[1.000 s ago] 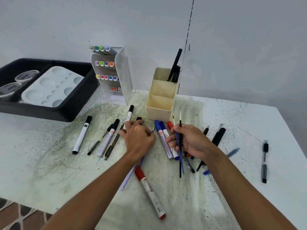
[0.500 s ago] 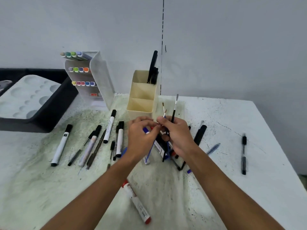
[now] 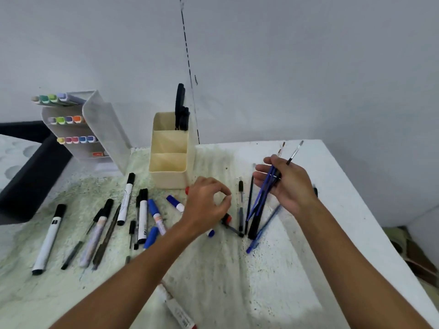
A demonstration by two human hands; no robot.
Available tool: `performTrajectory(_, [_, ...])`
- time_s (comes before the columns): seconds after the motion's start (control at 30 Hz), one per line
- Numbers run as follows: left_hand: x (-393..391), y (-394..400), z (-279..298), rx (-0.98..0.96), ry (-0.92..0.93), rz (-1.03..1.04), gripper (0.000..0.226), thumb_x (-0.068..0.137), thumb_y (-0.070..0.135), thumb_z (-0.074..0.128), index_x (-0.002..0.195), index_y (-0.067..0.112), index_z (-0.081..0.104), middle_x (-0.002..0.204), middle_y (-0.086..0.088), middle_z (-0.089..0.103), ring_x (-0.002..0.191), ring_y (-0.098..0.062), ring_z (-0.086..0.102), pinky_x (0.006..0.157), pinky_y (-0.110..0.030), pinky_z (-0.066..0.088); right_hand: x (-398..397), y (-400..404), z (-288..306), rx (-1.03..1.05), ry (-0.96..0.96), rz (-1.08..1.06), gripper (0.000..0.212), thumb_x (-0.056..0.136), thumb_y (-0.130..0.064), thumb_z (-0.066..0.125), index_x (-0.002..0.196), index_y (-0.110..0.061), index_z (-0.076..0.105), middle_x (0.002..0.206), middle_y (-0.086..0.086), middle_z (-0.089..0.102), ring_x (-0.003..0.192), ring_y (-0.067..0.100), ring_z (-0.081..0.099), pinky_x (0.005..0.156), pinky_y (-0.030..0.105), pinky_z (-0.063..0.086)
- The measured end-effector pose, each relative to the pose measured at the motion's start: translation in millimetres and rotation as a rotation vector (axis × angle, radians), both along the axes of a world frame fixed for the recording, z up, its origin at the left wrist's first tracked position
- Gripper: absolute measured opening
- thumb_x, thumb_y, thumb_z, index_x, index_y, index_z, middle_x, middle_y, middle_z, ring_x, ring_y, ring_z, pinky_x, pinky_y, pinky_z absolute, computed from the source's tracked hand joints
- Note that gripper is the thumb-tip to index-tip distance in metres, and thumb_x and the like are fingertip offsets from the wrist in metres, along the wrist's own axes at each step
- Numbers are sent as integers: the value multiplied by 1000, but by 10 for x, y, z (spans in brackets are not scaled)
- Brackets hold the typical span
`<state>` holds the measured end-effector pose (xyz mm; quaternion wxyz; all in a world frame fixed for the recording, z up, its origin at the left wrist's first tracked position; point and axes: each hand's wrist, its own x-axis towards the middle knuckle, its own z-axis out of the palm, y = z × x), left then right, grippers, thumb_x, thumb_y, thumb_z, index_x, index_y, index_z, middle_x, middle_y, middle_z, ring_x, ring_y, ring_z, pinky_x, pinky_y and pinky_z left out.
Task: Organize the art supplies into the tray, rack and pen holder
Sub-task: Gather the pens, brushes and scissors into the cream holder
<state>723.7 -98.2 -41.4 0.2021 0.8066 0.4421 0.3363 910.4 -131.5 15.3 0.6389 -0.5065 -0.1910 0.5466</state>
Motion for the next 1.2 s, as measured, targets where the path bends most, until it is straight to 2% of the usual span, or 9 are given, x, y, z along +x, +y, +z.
performTrajectory(0.1, [307, 122, 57, -29, 87, -53, 11, 81, 32, 69, 86, 23, 73, 95, 10, 61, 103, -14, 46, 90, -43, 35, 214, -48, -28, -25, 13, -52, 21, 98, -17, 52, 95, 2, 60, 81, 18, 72, 67, 29, 71, 57, 35, 58])
performTrajectory(0.27, [729, 251, 70, -57, 459, 72, 29, 85, 49, 60, 98, 27, 75, 142, 4, 45, 134, -20, 25, 101, -44, 22, 393, -167, -87, -63, 7, -85, 21, 98, -17, 52, 96, 2, 60, 85, 20, 72, 70, 30, 72, 58, 35, 58])
performTrajectory(0.37, [808, 247, -11, -46, 511, 153, 27, 86, 47, 58, 91, 26, 75, 149, 4, 38, 140, -22, 16, 104, -49, 18, 444, -218, -125, -79, 10, -96, 21, 99, -16, 51, 97, 3, 60, 83, 20, 73, 71, 31, 72, 58, 36, 59])
performTrajectory(0.5, [856, 190, -63, -86, 332, 204, 17, 83, 34, 61, 77, 24, 74, 144, 4, 44, 138, -21, 17, 101, -47, 14, 440, -211, -152, -121, 28, -76, 20, 99, -15, 50, 96, 2, 59, 82, 20, 72, 73, 32, 72, 62, 39, 60])
performTrajectory(0.7, [902, 127, 251, -274, -208, 136, 10, 81, 27, 71, 71, 28, 68, 112, 14, 60, 119, -7, 36, 82, -25, 12, 397, -53, -84, -130, -11, -77, 20, 98, -13, 52, 103, 4, 61, 100, 23, 70, 88, 34, 71, 69, 42, 59])
performTrajectory(0.9, [819, 93, 546, -295, -164, 28, 8, 83, 27, 68, 76, 29, 71, 104, 12, 54, 109, -6, 36, 81, -26, 15, 173, 73, 28, 1, 25, -33, 20, 98, -15, 52, 103, 0, 63, 103, 21, 71, 95, 32, 69, 82, 42, 56])
performTrajectory(1.03, [658, 162, 629, -252, -83, 17, 6, 84, 30, 67, 82, 28, 72, 104, 10, 50, 109, -8, 33, 83, -27, 16, -25, 104, 123, 80, 24, -47, 17, 98, -11, 50, 100, 2, 62, 93, 20, 71, 95, 35, 69, 88, 44, 55])
performTrajectory(1.13, [536, 145, 629, -240, -259, 71, 10, 81, 36, 70, 75, 30, 67, 97, 9, 54, 105, -11, 44, 90, -30, 30, -166, 139, 257, 152, -19, -108, 14, 99, -9, 48, 95, 1, 57, 81, 17, 69, 85, 36, 71, 79, 43, 58])
performTrajectory(1.2, [424, 97, 662, -389, -474, 125, 19, 87, 40, 65, 78, 23, 63, 91, 5, 60, 95, -15, 54, 82, -29, 41, -220, 166, 377, 233, 17, -153, 14, 101, -10, 43, 95, -2, 52, 76, 16, 68, 79, 36, 70, 75, 44, 60])
